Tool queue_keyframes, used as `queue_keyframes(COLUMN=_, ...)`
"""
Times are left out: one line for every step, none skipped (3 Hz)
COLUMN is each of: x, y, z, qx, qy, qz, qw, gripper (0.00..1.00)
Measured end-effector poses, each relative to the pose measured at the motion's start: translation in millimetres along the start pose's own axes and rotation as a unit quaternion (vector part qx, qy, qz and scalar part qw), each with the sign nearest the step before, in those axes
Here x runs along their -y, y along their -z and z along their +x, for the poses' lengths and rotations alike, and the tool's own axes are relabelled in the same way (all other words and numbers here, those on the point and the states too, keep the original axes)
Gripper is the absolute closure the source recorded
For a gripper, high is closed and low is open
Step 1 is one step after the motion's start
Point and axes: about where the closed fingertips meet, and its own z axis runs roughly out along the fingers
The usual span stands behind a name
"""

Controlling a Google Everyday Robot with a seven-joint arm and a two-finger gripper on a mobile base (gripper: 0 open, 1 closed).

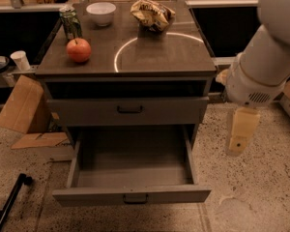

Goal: Close middle drawer

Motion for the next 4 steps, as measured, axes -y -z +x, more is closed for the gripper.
queue_keyframes(x=-8.9, y=-65.8, z=12.0, qx=-0.027, qy=0.039, qz=-0.024, qw=0.9986, gripper=0.00)
queue_keyframes(x=-22.4, y=-132.6, z=25.1, qx=-0.025, qy=0.061, qz=-0.050, qw=0.9966, gripper=0.00)
queue_keyframes(x=-39.8, y=-206.5, z=33.8, qx=-0.003, qy=0.065, qz=-0.078, qw=0.9948, gripper=0.00)
queue_keyframes(x=-49.1, y=-252.5, z=34.9, qx=0.020, qy=0.057, qz=-0.099, qw=0.9932, gripper=0.00)
